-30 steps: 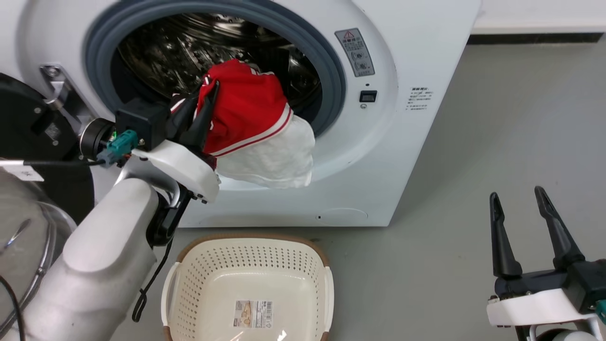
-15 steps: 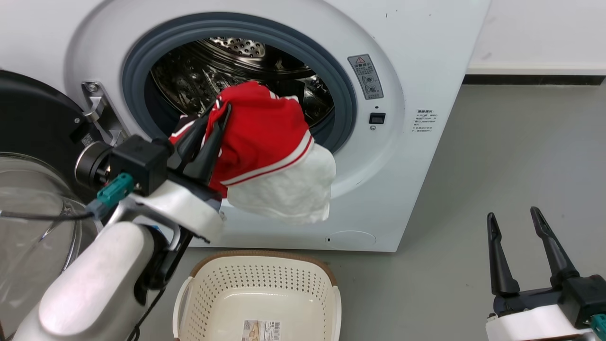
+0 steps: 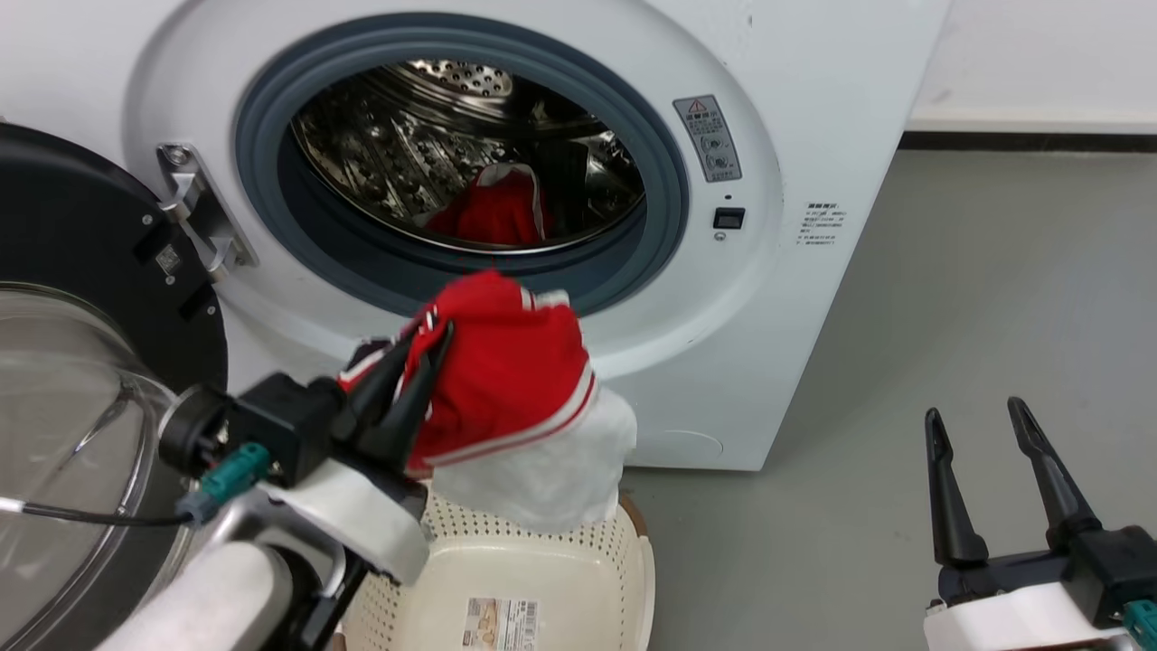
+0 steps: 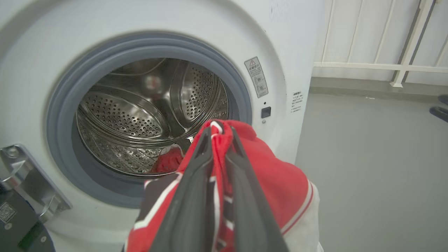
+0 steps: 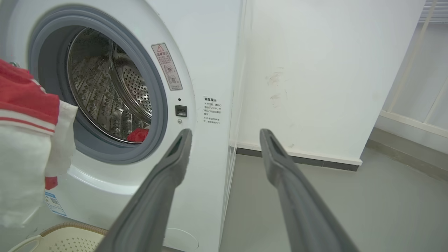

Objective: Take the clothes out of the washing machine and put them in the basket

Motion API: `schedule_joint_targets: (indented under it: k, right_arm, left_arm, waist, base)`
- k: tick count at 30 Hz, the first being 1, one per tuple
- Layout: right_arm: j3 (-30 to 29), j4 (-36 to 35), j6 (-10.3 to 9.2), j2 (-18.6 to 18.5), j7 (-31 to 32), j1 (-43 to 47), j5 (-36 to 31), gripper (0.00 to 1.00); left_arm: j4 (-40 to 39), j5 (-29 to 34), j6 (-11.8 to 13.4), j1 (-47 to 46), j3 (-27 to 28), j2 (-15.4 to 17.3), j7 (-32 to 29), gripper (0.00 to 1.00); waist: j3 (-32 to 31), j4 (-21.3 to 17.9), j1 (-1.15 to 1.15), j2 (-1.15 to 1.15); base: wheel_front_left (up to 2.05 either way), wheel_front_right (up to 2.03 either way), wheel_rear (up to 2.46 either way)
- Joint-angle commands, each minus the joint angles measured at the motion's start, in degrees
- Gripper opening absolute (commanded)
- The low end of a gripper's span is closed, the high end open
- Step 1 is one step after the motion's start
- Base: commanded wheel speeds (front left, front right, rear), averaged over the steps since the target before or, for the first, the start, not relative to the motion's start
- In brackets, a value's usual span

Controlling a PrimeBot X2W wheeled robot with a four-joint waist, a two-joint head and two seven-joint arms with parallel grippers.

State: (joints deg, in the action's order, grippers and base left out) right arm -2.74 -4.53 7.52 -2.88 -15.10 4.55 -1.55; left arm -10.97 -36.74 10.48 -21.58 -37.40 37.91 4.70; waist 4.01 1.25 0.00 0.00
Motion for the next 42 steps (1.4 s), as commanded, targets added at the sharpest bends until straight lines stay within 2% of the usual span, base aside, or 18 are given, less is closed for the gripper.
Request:
schedule_joint_targets:
  k: [1,7,15,28,29,35,42]
  right_arm:
    - [0.22,-0.27,-0.06,0.01,-0.10,-1.31,0.17,1.00]
    - [0.56,-0.56,-0.06,0.01,-0.10,-3.67,-0.33,1.00]
    - [0.84,-1.53,-0.05,0.03,-0.11,-8.63,-0.55,1.00]
    - [-0.44,-3.92,-0.06,0.05,-0.10,-17.09,1.55,1.00]
    - [-0.44,-3.92,-0.06,0.05,-0.10,-17.09,1.55,1.00]
    - [-0.94,-4.81,-0.06,0.04,-0.10,-19.91,3.38,1.00]
    - [-1.03,-5.85,-0.06,0.04,-0.10,-22.19,5.22,1.00]
  left_arm:
    - [0.70,-0.05,0.23,1.55,-0.51,-0.04,0.40,0.00]
    - [7.42,-0.36,-1.12,4.45,-3.56,-2.68,2.33,0.00]
    - [24.18,-0.95,-5.01,1.74,-5.14,-8.06,6.95,0.00]
    - [54.70,0.87,-11.85,-13.01,-5.07,-15.50,9.89,0.00]
    - [54.70,0.87,-11.85,-13.01,-5.07,-15.50,9.89,0.00]
    - [67.75,4.09,-13.91,-21.46,-7.68,-18.70,9.92,0.00]
    - [79.22,8.39,-14.37,-28.27,-12.09,-20.85,7.27,0.00]
  waist:
    - [1.29,-0.41,0.00,0.00]
    - [5.63,-1.69,0.00,0.00]
    - [14.74,-4.73,0.00,0.00]
    - [32.73,-10.17,0.00,0.00]
    - [32.73,-10.17,0.00,0.00]
    - [39.68,-11.74,0.00,0.00]
    - [45.05,-13.45,0.00,0.00]
  base:
    - [0.00,0.00,0.00]
    - [0.00,0.00,0.00]
    - [0.00,0.00,0.00]
    - [0.00,0.00,0.00]
    - [0.00,0.00,0.00]
    - [0.00,0.00,0.00]
    - [0.00,0.00,0.00]
